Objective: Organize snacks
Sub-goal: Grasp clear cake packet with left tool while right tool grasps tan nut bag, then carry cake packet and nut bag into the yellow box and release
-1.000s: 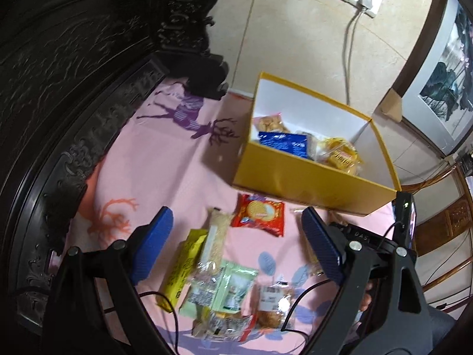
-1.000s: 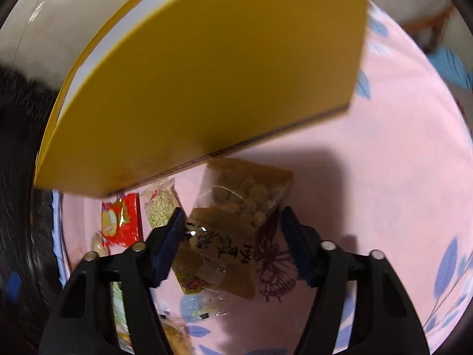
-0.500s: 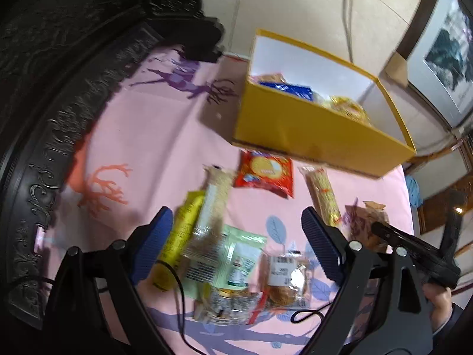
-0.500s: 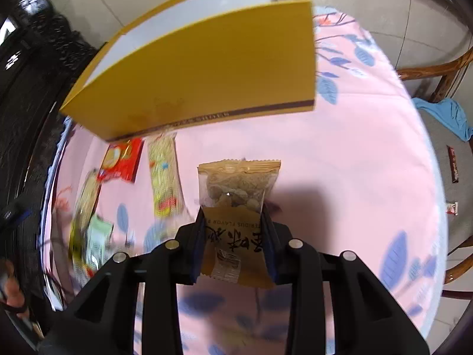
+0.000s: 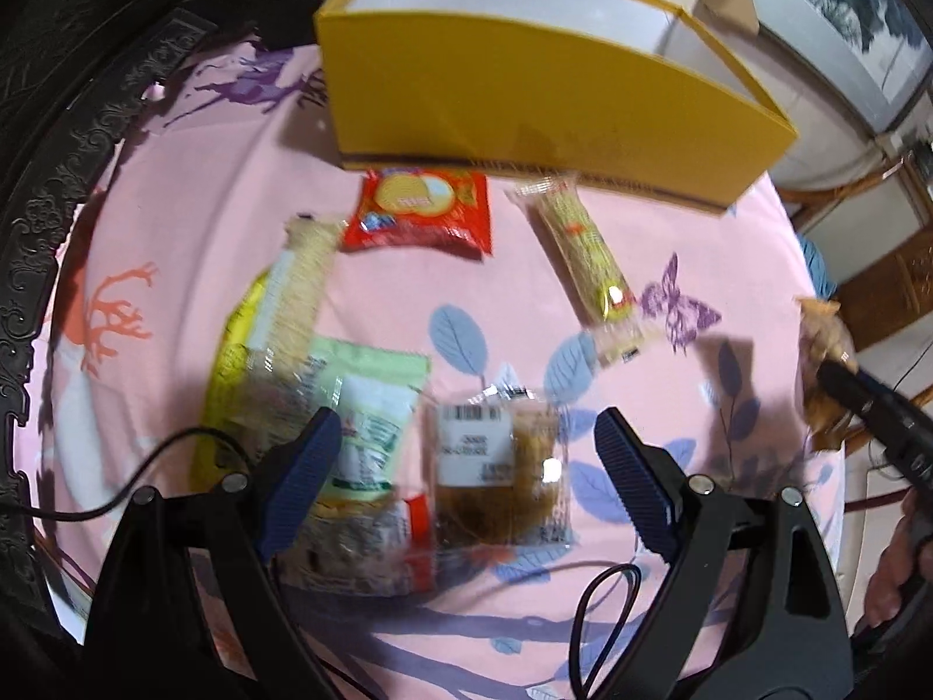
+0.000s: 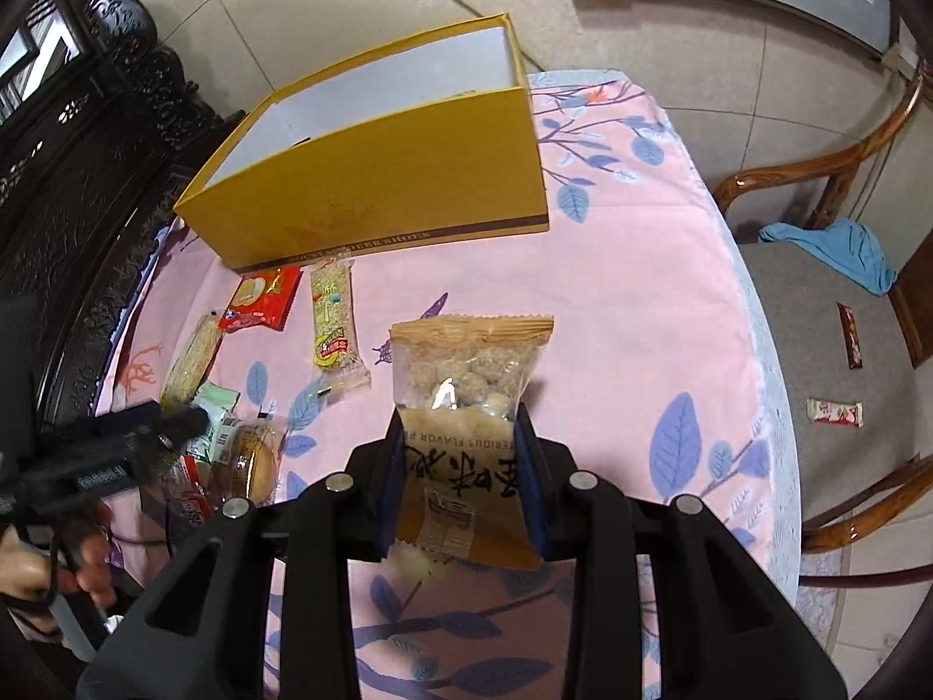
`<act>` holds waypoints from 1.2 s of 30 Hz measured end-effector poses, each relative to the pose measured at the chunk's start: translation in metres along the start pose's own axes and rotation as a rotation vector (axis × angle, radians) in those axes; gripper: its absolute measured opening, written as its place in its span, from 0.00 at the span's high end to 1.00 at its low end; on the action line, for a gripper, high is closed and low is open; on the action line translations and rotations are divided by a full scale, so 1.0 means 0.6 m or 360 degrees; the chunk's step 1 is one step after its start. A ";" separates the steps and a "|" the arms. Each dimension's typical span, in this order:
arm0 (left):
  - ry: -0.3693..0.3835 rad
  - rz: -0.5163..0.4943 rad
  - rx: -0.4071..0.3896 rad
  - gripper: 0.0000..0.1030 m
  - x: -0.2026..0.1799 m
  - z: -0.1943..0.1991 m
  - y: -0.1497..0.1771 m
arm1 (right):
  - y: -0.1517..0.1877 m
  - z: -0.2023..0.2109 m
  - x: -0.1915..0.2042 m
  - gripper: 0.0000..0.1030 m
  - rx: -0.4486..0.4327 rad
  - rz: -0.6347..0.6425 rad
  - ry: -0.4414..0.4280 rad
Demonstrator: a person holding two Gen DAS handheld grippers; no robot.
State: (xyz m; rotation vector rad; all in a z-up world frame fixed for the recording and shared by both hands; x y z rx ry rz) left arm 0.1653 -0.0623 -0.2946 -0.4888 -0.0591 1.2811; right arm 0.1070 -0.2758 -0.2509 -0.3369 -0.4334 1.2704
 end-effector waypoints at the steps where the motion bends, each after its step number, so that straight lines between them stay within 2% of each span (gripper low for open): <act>1: -0.0002 -0.0005 0.0010 0.12 -0.004 -0.004 0.005 | 0.001 0.002 0.000 0.67 -0.0003 -0.0005 -0.0003; 9: -0.0051 -0.0011 0.0195 0.12 -0.007 -0.064 0.043 | 0.004 0.008 -0.004 0.67 0.0002 -0.0020 -0.0022; 14: -0.0116 -0.0092 0.0215 0.14 -0.009 -0.081 0.046 | 0.003 0.008 -0.008 0.67 0.0003 -0.0025 -0.0023; 15: -0.0124 -0.0102 0.0212 0.26 -0.009 -0.082 0.046 | 0.003 0.008 -0.009 0.67 0.0002 -0.0026 -0.0022; 17: -0.0086 -0.0109 0.0246 0.42 -0.014 -0.088 0.048 | 0.003 0.007 -0.009 0.67 0.0002 -0.0029 -0.0021; 20: -0.0065 -0.0134 0.0240 0.45 -0.018 -0.086 0.047 | 0.003 0.008 -0.010 0.67 -0.0001 -0.0030 -0.0018; 27: 0.0053 -0.0078 0.0128 0.45 -0.027 -0.045 0.034 | -0.001 0.013 -0.004 0.67 -0.0016 -0.0015 -0.0017; 36: 0.0096 -0.0012 -0.0080 0.45 -0.022 0.034 -0.028 | -0.019 0.026 0.008 0.67 -0.0059 0.0015 -0.0028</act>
Point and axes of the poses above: each gripper's, at about its wrist camera, not at the fingertips, and z roughly against the way its jaws point, x to its left, y to its underside, the point moved 9 cm from there along -z, roughly the way its jaws point, and after that the axes turned 9 degrees about y, right-handed, at the moved point
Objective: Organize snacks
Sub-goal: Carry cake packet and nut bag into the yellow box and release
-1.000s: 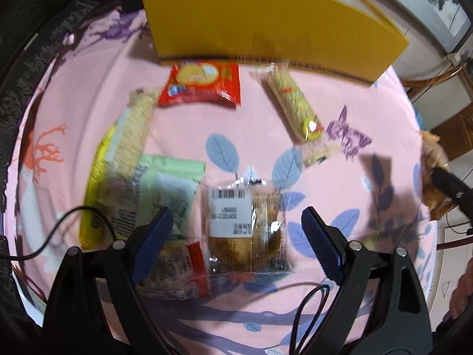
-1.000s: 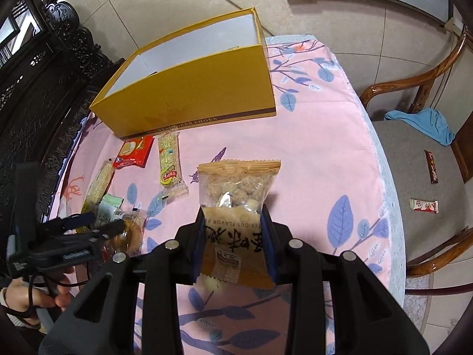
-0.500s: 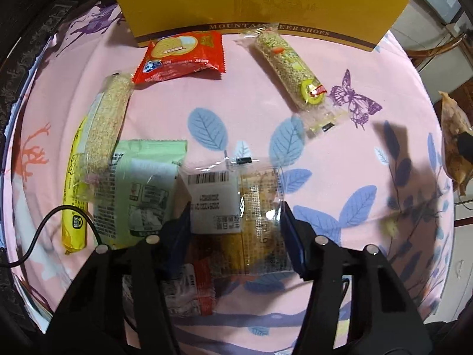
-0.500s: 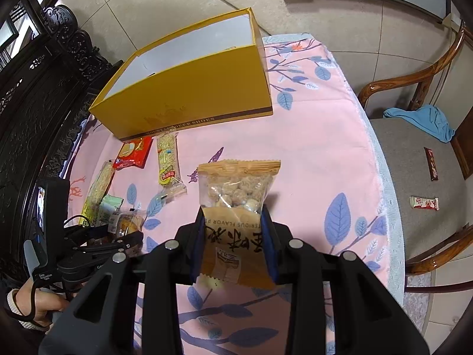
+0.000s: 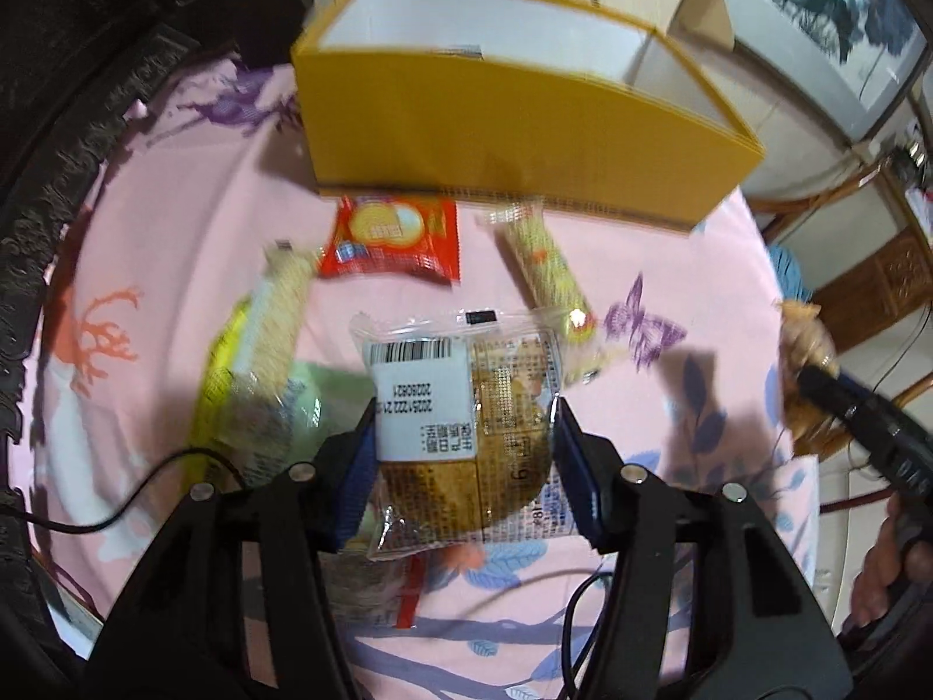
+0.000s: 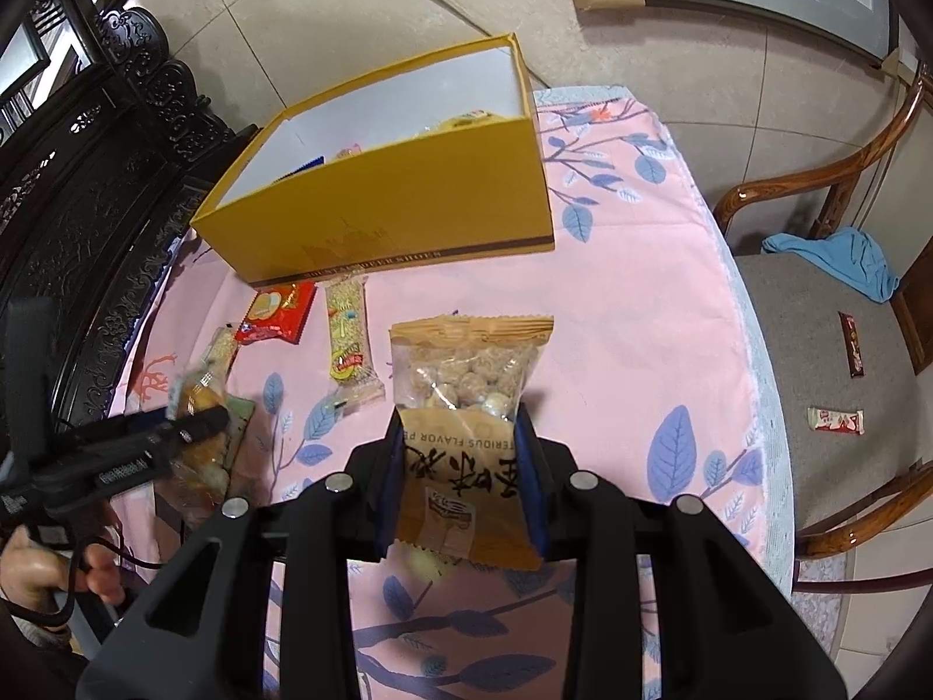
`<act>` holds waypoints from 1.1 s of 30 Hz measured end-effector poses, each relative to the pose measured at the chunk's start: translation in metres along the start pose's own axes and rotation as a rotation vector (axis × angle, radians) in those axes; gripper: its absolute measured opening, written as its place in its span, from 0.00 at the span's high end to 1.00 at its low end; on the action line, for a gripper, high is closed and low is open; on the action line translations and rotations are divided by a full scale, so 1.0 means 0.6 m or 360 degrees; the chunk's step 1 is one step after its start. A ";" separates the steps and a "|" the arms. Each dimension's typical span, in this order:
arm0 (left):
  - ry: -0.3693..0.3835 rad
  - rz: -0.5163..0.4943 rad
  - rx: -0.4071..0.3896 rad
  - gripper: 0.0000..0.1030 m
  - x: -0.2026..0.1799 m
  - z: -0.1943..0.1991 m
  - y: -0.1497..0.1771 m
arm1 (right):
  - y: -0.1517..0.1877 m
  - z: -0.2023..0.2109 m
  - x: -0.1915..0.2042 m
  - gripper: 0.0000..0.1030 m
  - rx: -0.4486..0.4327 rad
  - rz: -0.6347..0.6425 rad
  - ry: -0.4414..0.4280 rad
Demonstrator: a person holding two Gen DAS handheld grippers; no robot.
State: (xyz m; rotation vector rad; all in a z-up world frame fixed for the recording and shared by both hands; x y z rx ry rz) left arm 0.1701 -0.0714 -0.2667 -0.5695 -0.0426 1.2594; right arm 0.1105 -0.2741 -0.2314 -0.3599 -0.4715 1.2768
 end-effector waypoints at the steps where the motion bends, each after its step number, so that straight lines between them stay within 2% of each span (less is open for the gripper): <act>1: 0.0004 -0.0001 -0.0019 0.45 -0.001 0.004 -0.012 | -0.004 0.002 0.002 0.67 -0.0010 0.0004 -0.0002; 9: 0.0021 -0.0039 -0.0182 0.45 -0.017 0.065 -0.069 | -0.036 0.022 0.018 0.67 -0.0083 0.0006 -0.0039; 15: 0.0037 -0.0049 -0.0234 0.45 -0.033 0.085 -0.104 | -0.072 0.034 0.035 0.67 -0.0150 0.0019 -0.0072; 22: 0.0073 -0.0095 -0.0345 0.45 -0.051 0.102 -0.185 | -0.170 0.052 0.057 0.67 -0.0311 0.0005 -0.0126; 28: 0.0123 -0.0171 -0.0525 0.45 -0.083 0.143 -0.290 | -0.270 0.076 0.072 0.67 -0.0492 0.0023 -0.0150; 33: 0.0125 -0.0233 -0.0642 0.45 -0.099 0.164 -0.374 | -0.334 0.079 0.077 0.67 -0.0586 0.0049 -0.0140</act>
Point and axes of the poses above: each gripper's, at about its wrist camera, not at the fingertips, and z roughly against the way its jaws point, x to its left, y to its underside, the point moved 9 cm from there along -z, roughly the way its jaws point, and after that the axes turned 9 degrees about y, right-handed, at the moved point
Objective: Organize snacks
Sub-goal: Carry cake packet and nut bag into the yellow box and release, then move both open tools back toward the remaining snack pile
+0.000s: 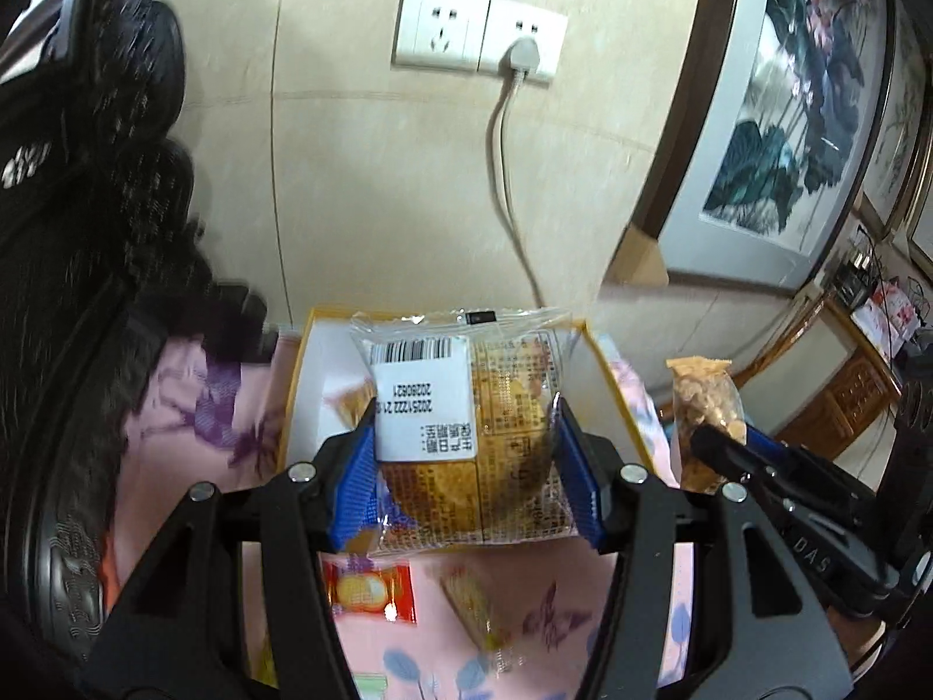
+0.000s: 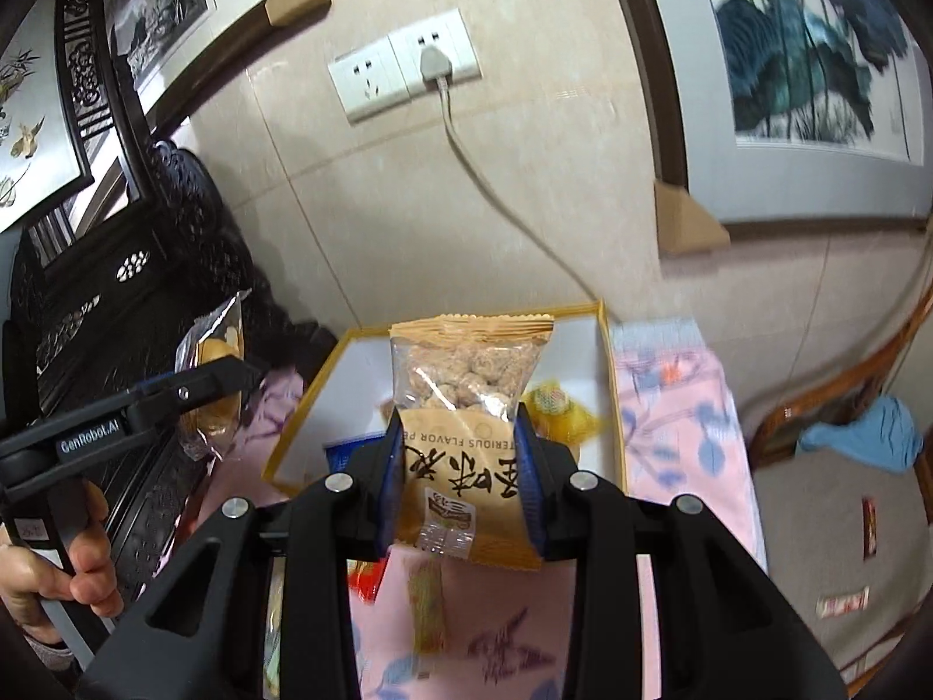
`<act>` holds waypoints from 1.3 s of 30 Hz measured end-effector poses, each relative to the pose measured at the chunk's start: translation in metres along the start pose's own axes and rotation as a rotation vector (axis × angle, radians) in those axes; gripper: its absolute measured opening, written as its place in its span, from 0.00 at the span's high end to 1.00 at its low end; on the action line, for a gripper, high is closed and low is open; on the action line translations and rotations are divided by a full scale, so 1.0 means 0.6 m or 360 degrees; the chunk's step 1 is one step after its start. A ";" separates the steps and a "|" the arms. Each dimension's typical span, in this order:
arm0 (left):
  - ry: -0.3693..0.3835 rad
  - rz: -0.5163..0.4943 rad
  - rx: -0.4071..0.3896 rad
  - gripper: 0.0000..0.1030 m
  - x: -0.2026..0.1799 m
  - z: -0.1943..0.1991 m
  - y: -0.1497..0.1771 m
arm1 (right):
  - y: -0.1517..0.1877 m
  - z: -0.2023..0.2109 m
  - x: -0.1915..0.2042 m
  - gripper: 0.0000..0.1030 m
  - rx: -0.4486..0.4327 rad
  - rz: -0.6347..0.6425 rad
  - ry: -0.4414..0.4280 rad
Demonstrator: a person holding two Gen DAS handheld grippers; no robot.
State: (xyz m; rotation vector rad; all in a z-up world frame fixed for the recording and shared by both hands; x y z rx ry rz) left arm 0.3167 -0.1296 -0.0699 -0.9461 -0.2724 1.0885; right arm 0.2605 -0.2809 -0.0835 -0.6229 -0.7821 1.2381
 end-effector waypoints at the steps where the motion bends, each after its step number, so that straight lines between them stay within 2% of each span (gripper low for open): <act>1: -0.0001 -0.0005 -0.0007 0.45 0.000 -0.003 -0.008 | -0.012 -0.007 0.001 0.67 -0.0016 0.0012 0.0005; 6: -0.0015 -0.0001 -0.0019 0.45 0.013 -0.041 -0.044 | -0.041 -0.041 0.003 0.67 -0.0035 0.0031 0.0021; 16: -0.0042 0.0033 0.0032 0.44 0.039 -0.099 -0.042 | -0.045 -0.099 0.007 0.66 0.0000 0.0054 0.0027; 17: -0.0065 0.0045 0.0034 0.36 0.044 -0.103 -0.040 | -0.043 -0.105 0.008 0.63 0.0012 0.0054 0.0026; 18: -0.0081 0.0053 0.0029 0.20 0.047 -0.104 -0.041 | -0.042 -0.111 0.009 0.61 0.0028 0.0055 0.0029; 19: -0.0101 0.0059 0.0015 0.16 0.051 -0.103 -0.042 | -0.040 -0.116 0.008 0.55 0.0040 0.0053 0.0035; 20: -0.0120 0.0053 -0.0012 0.15 0.054 -0.099 -0.045 | -0.041 -0.116 0.005 0.39 0.0026 0.0039 0.0044; 21: -0.0121 0.0049 -0.0018 0.15 0.054 -0.097 -0.046 | -0.043 -0.113 0.004 0.38 0.0003 0.0027 0.0043; 31: -0.0126 0.0060 -0.0028 0.15 0.056 -0.078 -0.044 | -0.045 -0.097 0.016 0.38 -0.0018 0.0056 0.0019; 39: -0.0143 0.0055 -0.0059 0.15 0.058 -0.036 -0.037 | -0.033 -0.070 0.023 0.38 -0.0016 0.0059 -0.0009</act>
Point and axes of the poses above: each gripper's, at about its wrist camera, not at the fingertips, and z roughly against the way its jaws point, x to its left, y to its underside, the point moved 9 cm from there along -z, roughly the way its jaws point, and after that the axes turned 9 degrees about y, right-handed, at the moved point
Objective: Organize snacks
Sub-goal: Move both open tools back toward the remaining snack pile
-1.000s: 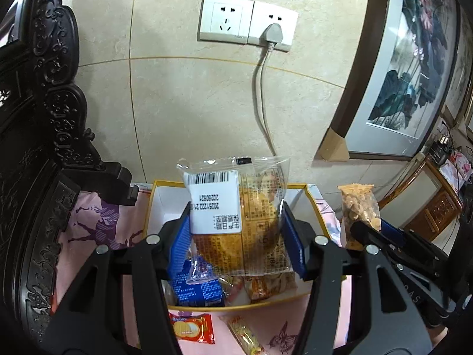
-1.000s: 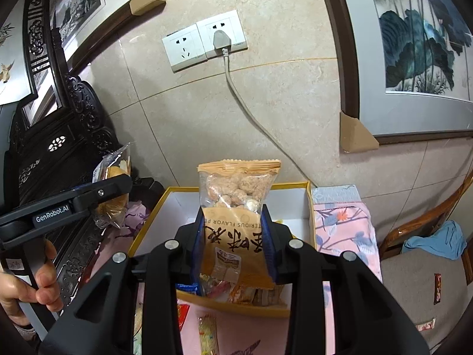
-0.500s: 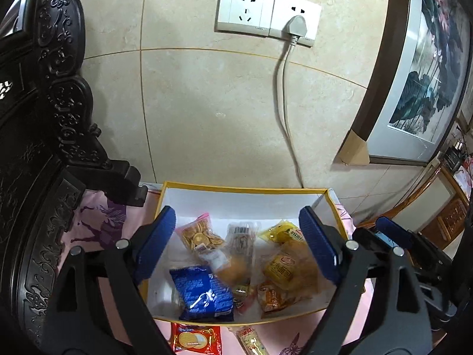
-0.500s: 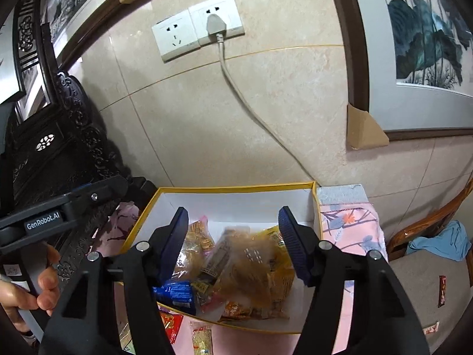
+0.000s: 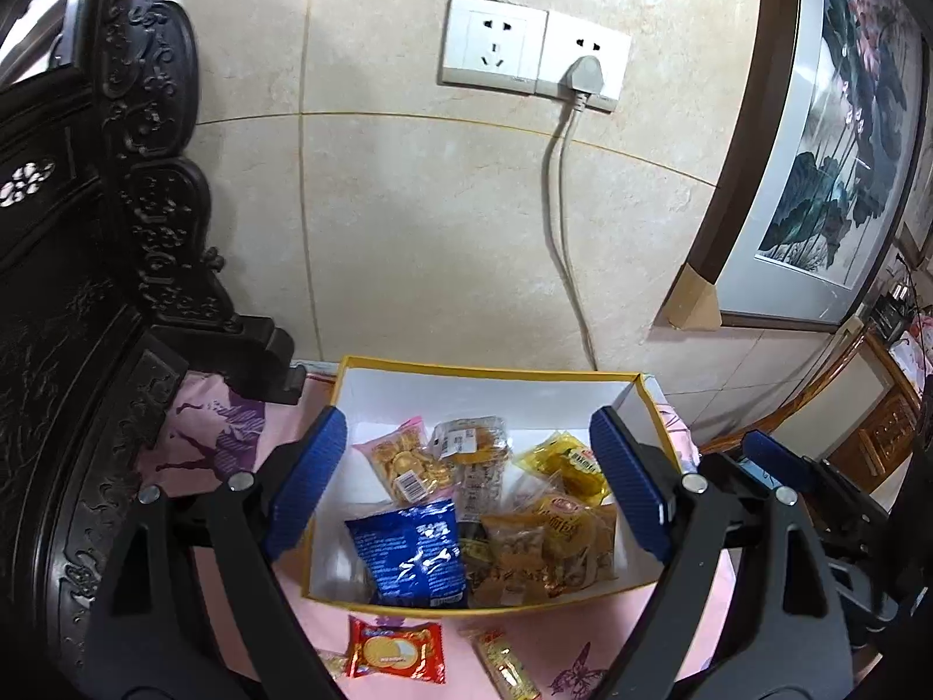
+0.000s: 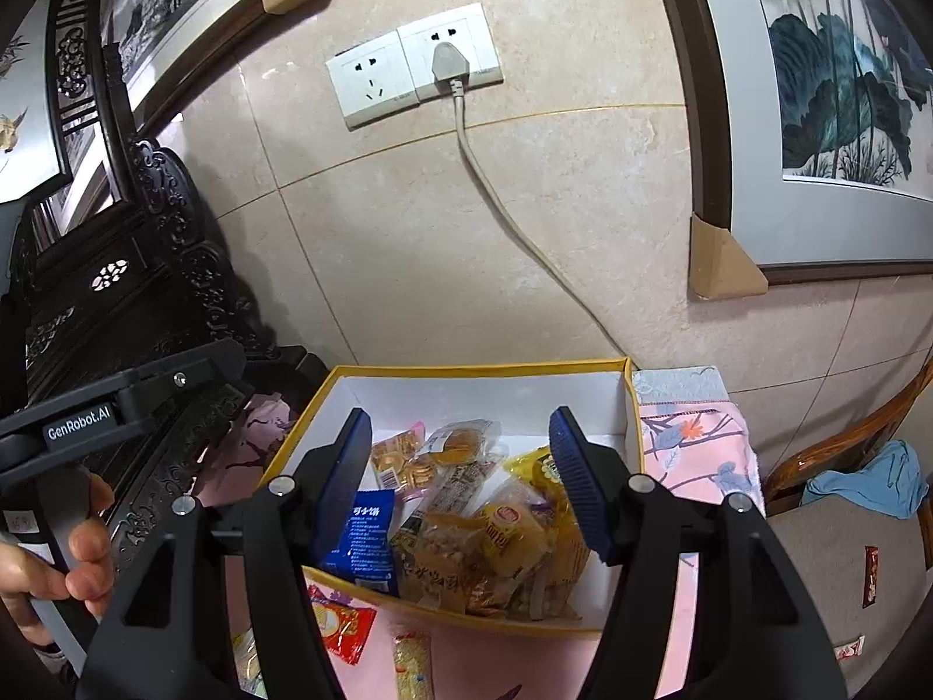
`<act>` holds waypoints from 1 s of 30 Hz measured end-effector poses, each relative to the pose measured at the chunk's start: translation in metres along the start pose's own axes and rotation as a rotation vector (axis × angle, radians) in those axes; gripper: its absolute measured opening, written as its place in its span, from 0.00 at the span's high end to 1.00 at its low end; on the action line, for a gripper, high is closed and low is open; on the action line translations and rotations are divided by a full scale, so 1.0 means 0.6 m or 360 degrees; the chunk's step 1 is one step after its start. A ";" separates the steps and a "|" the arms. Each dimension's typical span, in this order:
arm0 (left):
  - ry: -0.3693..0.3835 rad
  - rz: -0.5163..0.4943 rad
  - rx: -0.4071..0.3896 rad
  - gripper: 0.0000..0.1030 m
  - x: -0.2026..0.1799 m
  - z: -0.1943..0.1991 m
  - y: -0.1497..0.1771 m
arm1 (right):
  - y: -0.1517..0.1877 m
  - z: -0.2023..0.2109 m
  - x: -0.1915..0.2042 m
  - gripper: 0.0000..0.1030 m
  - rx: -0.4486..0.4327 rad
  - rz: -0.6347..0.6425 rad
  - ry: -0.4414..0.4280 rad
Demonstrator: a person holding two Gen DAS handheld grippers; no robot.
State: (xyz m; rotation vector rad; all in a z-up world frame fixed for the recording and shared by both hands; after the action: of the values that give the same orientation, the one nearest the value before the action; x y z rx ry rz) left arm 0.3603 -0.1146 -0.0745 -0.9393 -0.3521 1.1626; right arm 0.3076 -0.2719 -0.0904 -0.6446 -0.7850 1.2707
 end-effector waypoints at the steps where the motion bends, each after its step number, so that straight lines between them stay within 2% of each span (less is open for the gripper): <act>1: -0.0013 -0.0001 0.0000 0.14 0.006 0.008 0.005 | 0.006 0.004 0.001 0.38 0.0004 0.0001 0.0000; 9: -0.0172 0.0059 0.0036 0.12 0.093 0.072 0.071 | 0.090 0.033 0.017 0.38 0.0129 0.0019 -0.0054; 16: -0.0286 0.0199 0.0079 0.12 0.173 0.132 0.143 | 0.224 0.030 0.063 0.38 0.0356 0.0139 -0.0121; 23: -0.0300 0.0307 0.0180 0.12 0.201 0.159 0.237 | 0.333 -0.035 0.092 0.38 0.0616 0.0278 -0.0097; 25: -0.0302 0.0329 0.0234 0.12 0.209 0.164 0.266 | 0.354 -0.059 0.095 0.38 0.0689 0.0272 -0.0084; 30: -0.0342 0.0374 0.0313 0.12 0.231 0.178 0.320 | 0.379 -0.105 0.095 0.38 0.0765 0.0306 -0.0011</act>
State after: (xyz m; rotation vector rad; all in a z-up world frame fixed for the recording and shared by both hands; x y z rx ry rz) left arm 0.2242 0.0731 -0.1914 -0.6975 -0.2979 1.4913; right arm 0.2330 -0.1725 -0.2992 -0.3293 -0.4022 1.5694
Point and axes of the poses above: each gripper's, at about its wrist camera, not at the fingertips, and z roughly against the way its jaws point, x to its left, y to its underside, the point moved 9 cm from there along -z, roughly the way its jaws point, and after that the axes turned 9 degrees about y, right-handed, at the moved point
